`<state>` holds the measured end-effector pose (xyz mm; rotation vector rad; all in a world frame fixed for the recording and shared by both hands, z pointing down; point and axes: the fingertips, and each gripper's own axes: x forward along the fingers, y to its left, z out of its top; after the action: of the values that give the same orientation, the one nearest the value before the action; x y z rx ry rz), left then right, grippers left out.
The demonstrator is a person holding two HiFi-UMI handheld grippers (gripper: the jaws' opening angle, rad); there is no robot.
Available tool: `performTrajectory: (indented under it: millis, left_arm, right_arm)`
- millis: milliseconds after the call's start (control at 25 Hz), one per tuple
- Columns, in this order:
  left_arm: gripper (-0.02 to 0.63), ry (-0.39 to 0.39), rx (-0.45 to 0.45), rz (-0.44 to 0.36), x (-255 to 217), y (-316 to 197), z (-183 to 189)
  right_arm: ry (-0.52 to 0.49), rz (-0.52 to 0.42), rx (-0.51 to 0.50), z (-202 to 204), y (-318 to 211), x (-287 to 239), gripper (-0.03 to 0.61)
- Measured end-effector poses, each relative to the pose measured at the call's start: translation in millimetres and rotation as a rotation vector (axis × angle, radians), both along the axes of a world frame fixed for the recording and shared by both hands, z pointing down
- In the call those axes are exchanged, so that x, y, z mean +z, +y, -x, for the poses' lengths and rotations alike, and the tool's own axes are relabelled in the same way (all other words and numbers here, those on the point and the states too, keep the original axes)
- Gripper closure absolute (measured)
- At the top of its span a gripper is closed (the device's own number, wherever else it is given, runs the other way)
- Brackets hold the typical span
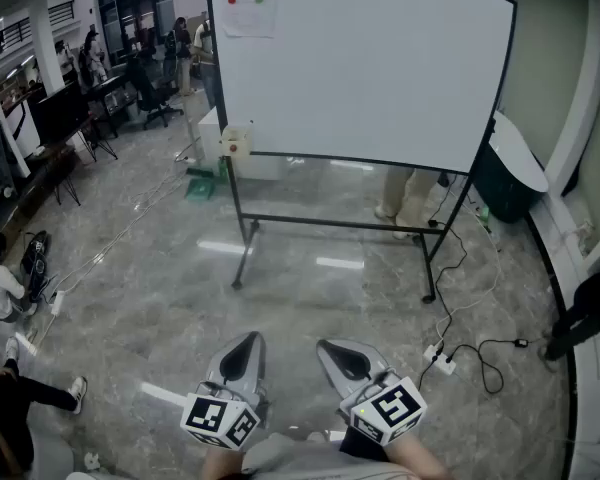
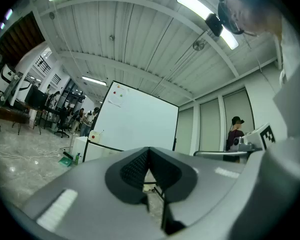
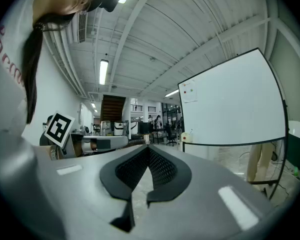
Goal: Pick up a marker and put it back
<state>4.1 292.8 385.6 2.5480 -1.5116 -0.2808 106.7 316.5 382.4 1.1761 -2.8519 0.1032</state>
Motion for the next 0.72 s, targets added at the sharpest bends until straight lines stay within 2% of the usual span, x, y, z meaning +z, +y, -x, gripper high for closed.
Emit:
performTrajectory:
  millis: [440, 720]
  left_arm:
    - [0.614, -0.017, -0.035, 0.018, 5.7, -7.9, 5.6]
    - [0.614, -0.015, -0.028, 0.011, 9.5, -32.1, 8.9]
  right_arm:
    - [-0.013, 0.009, -0.047, 3.6, -15.8, 5.9, 0.578]
    - [0.003, -0.01, -0.071, 10.5, -36.6, 13.1, 0.578]
